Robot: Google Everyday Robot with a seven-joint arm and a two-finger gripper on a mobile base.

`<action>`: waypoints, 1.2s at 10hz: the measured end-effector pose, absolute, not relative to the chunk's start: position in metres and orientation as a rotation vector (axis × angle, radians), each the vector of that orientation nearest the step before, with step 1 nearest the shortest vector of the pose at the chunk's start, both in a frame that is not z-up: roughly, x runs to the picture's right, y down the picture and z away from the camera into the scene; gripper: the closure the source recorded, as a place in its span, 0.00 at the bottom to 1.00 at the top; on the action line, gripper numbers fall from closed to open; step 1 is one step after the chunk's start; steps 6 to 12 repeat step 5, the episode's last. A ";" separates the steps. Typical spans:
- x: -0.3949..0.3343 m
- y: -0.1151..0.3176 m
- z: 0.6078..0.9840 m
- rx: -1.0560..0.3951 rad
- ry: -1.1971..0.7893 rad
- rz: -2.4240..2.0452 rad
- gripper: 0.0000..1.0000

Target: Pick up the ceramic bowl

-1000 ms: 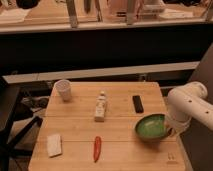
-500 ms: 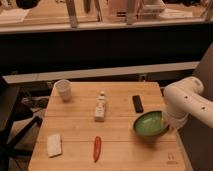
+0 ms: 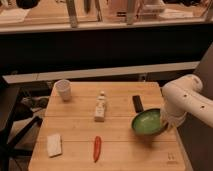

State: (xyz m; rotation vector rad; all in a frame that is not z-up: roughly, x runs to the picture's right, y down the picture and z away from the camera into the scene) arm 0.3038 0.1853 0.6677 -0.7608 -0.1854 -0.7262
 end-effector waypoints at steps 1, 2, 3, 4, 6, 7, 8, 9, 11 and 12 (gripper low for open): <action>0.302 0.185 0.668 -0.758 -0.188 -0.735 0.95; 0.300 0.183 0.669 -0.749 -0.190 -0.743 0.95; 0.300 0.181 0.670 -0.741 -0.189 -0.752 0.95; 0.300 0.180 0.669 -0.739 -0.189 -0.761 0.95; 0.298 0.178 0.669 -0.731 -0.190 -0.770 0.95; 0.298 0.178 0.669 -0.731 -0.190 -0.770 0.95; 0.298 0.178 0.669 -0.731 -0.190 -0.770 0.95; 0.298 0.178 0.669 -0.731 -0.190 -0.770 0.95; 0.298 0.178 0.669 -0.731 -0.190 -0.770 0.95; 0.298 0.178 0.669 -0.731 -0.190 -0.770 0.95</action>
